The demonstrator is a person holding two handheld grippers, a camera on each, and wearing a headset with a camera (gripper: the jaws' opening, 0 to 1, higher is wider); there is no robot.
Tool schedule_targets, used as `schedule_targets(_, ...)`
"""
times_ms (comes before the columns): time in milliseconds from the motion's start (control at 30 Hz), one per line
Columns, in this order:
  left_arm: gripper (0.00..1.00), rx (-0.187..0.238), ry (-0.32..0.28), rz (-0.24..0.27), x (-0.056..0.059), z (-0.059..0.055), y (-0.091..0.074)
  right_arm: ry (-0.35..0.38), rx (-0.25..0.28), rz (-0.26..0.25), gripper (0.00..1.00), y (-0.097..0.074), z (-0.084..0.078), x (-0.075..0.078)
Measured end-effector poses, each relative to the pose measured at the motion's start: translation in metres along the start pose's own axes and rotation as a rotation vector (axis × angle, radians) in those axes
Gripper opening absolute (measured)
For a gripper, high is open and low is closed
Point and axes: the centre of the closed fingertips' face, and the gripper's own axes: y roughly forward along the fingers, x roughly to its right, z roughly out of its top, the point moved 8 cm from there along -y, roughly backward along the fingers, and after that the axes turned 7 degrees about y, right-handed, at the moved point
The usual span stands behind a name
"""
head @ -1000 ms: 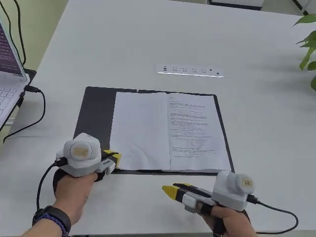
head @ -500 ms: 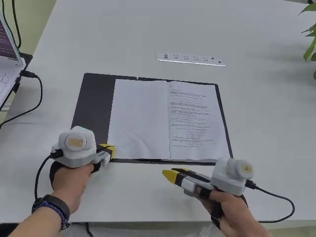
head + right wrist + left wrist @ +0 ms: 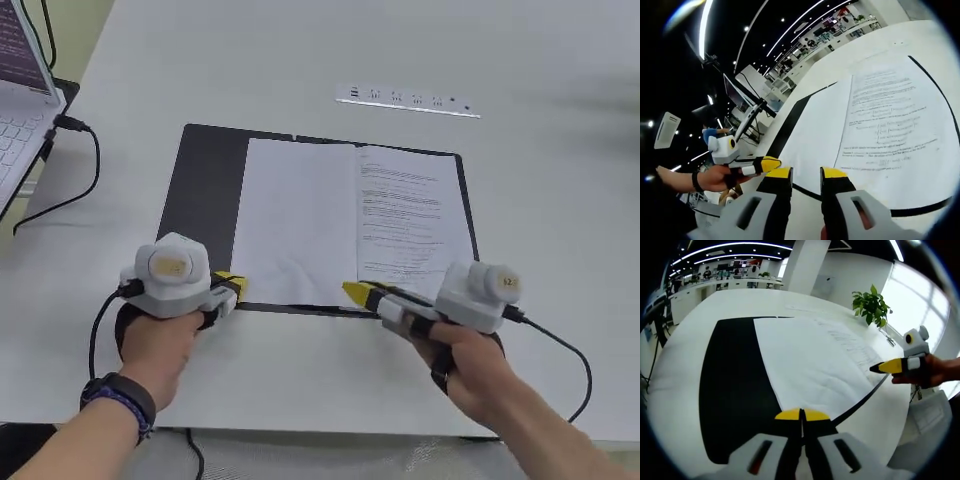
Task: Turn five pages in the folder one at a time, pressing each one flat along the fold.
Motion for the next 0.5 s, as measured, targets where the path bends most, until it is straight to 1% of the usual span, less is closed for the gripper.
schedule_targets(67, 0.00, -0.002, 0.002, 0.002, 0.000, 0.000, 0.000, 0.001, 0.016, -0.006, 0.18, 0.004, 0.009, 0.005)
schedule_targets(133, 0.00, -0.004, 0.017, 0.006, 0.001, 0.000, 0.000, -0.007, 0.026, -0.017, 0.17, 0.008, 0.018, 0.009)
schedule_targets(233, 0.00, -0.008, 0.036, 0.013, 0.002, 0.001, 0.000, -0.020, 0.033, -0.025, 0.16, 0.014, 0.029, 0.014)
schedule_targets(300, 0.00, -0.007, 0.036, 0.016, 0.002, 0.001, -0.001, -0.025, 0.039, -0.034, 0.14, 0.019, 0.035, 0.018)
schedule_targets(500, 0.00, -0.003, 0.043, 0.031, 0.003, 0.001, -0.001, -0.011, 0.048, -0.037, 0.10, 0.034, 0.047, 0.025)
